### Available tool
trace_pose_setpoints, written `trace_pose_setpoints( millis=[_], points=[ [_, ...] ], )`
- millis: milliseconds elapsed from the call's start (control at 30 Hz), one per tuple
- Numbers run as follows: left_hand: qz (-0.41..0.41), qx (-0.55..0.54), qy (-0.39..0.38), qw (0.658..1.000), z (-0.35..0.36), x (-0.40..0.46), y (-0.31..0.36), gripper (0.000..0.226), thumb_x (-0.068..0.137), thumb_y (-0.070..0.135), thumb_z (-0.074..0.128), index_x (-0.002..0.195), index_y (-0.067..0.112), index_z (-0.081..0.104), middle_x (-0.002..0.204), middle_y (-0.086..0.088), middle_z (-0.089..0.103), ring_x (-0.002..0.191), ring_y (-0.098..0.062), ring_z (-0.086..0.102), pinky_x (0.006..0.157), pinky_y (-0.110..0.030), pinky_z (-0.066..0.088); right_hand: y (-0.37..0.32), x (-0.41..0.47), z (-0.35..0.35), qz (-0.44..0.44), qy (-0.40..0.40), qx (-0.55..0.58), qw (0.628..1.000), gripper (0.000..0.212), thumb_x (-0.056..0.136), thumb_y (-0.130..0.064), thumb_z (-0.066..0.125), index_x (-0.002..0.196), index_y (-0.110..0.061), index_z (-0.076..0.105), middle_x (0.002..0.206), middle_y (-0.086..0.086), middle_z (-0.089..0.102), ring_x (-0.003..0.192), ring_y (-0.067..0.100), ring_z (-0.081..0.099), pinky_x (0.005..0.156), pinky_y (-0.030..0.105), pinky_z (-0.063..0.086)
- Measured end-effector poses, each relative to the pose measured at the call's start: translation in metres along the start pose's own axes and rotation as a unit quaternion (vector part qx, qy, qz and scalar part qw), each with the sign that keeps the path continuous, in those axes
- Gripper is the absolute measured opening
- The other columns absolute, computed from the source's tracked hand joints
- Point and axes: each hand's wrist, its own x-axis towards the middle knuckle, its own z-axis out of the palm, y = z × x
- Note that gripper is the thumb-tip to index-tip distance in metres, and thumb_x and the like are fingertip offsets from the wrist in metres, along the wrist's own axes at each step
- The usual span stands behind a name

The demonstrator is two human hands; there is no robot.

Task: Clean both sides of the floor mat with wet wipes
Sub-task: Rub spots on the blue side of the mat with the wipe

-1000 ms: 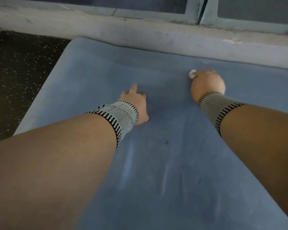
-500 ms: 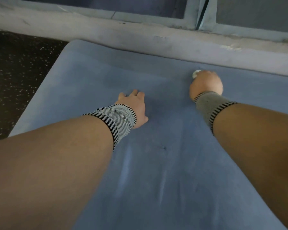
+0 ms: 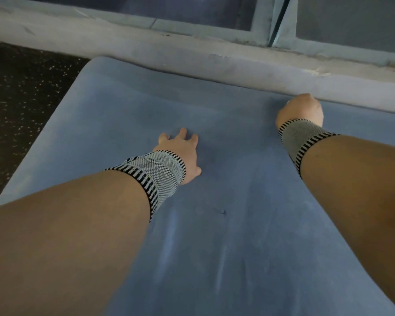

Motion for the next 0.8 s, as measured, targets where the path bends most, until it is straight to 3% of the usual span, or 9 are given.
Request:
trace_pose_setpoints(
  millis=[133, 300, 400, 467, 600, 633, 667, 733, 800],
  points=[
    [-0.003, -0.005, -0.004, 1.000, 0.001, 0.000, -0.001, 0.083, 0.096, 0.051, 0.046, 0.154, 0.019, -0.003, 0.162, -0.007, -0.007, 0.143, -0.036, 0.023, 0.119, -0.042, 0.012, -0.029, -0.001, 0.010, -0.031, 0.000, -0.011, 0.999, 0.017, 0.094, -0.006, 0.042, 0.090, -0.003, 0.058, 0.104, 0.020, 0.064, 0.095, 0.032, 0.062, 0.067, 0.034, 0.045],
    [-0.008, -0.016, -0.012, 1.000, 0.000, -0.002, -0.001, 0.083, 0.096, 0.050, 0.046, 0.154, 0.021, -0.005, 0.162, -0.003, -0.010, 0.143, -0.036, 0.022, 0.117, -0.042, 0.014, -0.074, -0.019, 0.028, -0.135, -0.036, -0.019, 0.990, 0.027, 0.093, -0.004, 0.043, 0.114, -0.007, 0.060, 0.120, 0.016, 0.055, 0.106, 0.029, 0.057, 0.085, 0.036, 0.048],
    [-0.013, -0.023, -0.023, 0.999, -0.002, -0.001, -0.001, 0.084, 0.096, 0.050, 0.048, 0.155, 0.022, -0.006, 0.162, -0.002, -0.010, 0.144, -0.036, 0.021, 0.117, -0.042, 0.014, -0.090, -0.026, 0.031, -0.194, -0.074, 0.004, 0.978, 0.031, 0.090, -0.003, 0.043, 0.113, -0.013, 0.062, 0.118, 0.013, 0.055, 0.099, 0.028, 0.056, 0.077, 0.034, 0.046],
    [-0.010, -0.012, -0.025, 1.000, -0.004, -0.001, -0.002, 0.085, 0.096, 0.051, 0.047, 0.155, 0.020, -0.006, 0.162, -0.004, -0.009, 0.143, -0.036, 0.023, 0.119, -0.043, 0.012, -0.088, -0.040, 0.030, -0.283, -0.105, -0.024, 0.953, 0.031, 0.092, -0.008, 0.043, 0.115, -0.019, 0.062, 0.117, 0.012, 0.055, 0.099, 0.030, 0.055, 0.075, 0.032, 0.042],
    [0.001, 0.023, -0.022, 1.000, -0.004, -0.001, -0.002, 0.085, 0.096, 0.053, 0.045, 0.154, 0.016, -0.005, 0.161, -0.011, -0.008, 0.142, -0.033, 0.027, 0.119, -0.045, 0.010, -0.055, -0.074, 0.028, -0.486, -0.136, -0.004, 0.863, 0.030, 0.098, -0.023, 0.043, 0.118, -0.024, 0.065, 0.107, 0.011, 0.058, 0.101, 0.032, 0.052, 0.082, 0.034, 0.039],
    [0.001, 0.023, -0.024, 0.999, -0.004, -0.001, -0.001, 0.085, 0.097, 0.052, 0.045, 0.154, 0.016, -0.006, 0.161, -0.011, -0.009, 0.142, -0.033, 0.028, 0.119, -0.045, 0.010, -0.048, -0.070, 0.025, -0.481, -0.112, 0.003, 0.870, 0.030, 0.097, -0.023, 0.045, 0.116, -0.023, 0.067, 0.107, 0.012, 0.060, 0.101, 0.032, 0.053, 0.081, 0.034, 0.040],
    [0.000, 0.021, -0.027, 0.999, -0.004, -0.001, -0.001, 0.085, 0.097, 0.051, 0.045, 0.154, 0.016, -0.006, 0.161, -0.011, -0.010, 0.141, -0.033, 0.029, 0.119, -0.045, 0.009, -0.043, -0.059, 0.022, -0.428, -0.066, 0.012, 0.901, 0.029, 0.096, -0.023, 0.045, 0.115, -0.021, 0.068, 0.109, 0.014, 0.062, 0.101, 0.034, 0.056, 0.080, 0.034, 0.042],
    [-0.003, 0.009, -0.029, 1.000, -0.003, -0.001, -0.001, 0.084, 0.097, 0.050, 0.045, 0.154, 0.017, -0.007, 0.161, -0.009, -0.012, 0.141, -0.035, 0.028, 0.119, -0.045, 0.009, -0.035, -0.026, 0.017, -0.248, 0.011, 0.006, 0.969, 0.029, 0.096, -0.021, 0.044, 0.114, -0.015, 0.066, 0.112, 0.018, 0.062, 0.098, 0.035, 0.060, 0.073, 0.033, 0.044],
    [-0.009, -0.006, -0.027, 1.000, -0.001, -0.002, -0.001, 0.083, 0.097, 0.050, 0.045, 0.155, 0.019, -0.006, 0.161, -0.006, -0.012, 0.142, -0.036, 0.024, 0.118, -0.043, 0.010, -0.035, -0.010, 0.016, -0.155, -0.010, -0.077, 0.985, 0.028, 0.095, -0.012, 0.043, 0.115, -0.006, 0.062, 0.113, 0.022, 0.060, 0.098, 0.035, 0.060, 0.064, 0.033, 0.040]
  ],
)
